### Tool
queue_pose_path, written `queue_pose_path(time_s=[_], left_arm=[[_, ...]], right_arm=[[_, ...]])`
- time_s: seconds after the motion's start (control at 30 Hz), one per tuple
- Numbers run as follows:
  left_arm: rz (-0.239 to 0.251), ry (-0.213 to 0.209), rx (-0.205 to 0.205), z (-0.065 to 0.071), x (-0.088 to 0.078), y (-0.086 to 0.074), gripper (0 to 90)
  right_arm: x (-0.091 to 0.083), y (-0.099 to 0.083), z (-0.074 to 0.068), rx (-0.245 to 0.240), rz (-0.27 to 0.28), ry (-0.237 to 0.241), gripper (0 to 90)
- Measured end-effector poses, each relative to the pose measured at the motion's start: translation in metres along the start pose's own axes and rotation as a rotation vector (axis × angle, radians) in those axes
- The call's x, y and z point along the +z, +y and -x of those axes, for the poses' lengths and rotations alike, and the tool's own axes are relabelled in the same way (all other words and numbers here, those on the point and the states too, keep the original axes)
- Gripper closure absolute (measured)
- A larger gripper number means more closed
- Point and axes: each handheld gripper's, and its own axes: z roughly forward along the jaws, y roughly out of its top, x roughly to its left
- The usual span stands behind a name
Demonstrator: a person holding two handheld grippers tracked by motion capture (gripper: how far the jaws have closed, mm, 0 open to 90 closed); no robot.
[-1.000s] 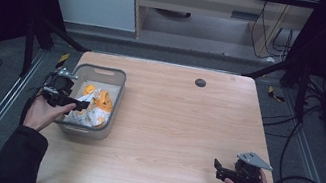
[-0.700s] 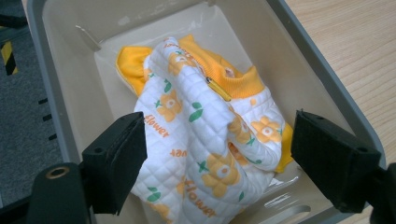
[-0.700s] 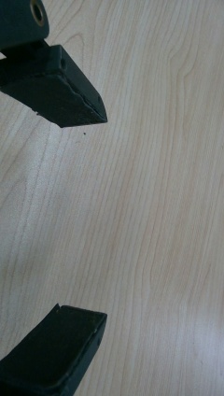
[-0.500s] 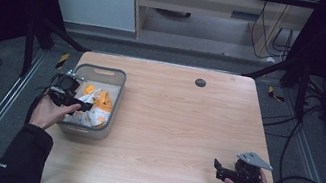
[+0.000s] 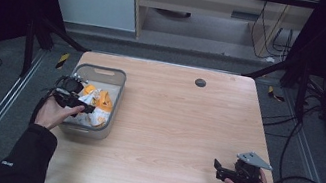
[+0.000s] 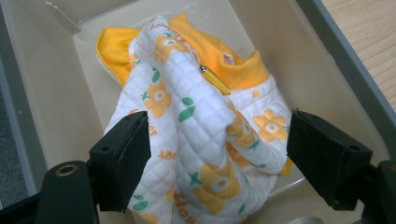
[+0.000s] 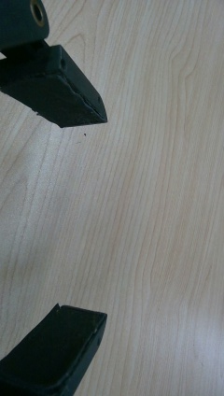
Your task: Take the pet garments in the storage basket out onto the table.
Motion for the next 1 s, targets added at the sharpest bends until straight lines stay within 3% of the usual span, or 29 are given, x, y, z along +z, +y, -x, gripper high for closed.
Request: queue_pose_path(time_s=[0.73,1.0], left_arm=[[-0.068,-0.009,-0.026,-0.001,0.021,-0.004,30.8],[-0.082,-0.037,-0.053,-0.004,0.024,-0.005,45.4]], right_arm=[[0.001,0.000,-0.001,-0.003,-0.013,0.004,6.0],[0.001,0.000,-0.001,-0.011,-0.015,0.003,6.0]])
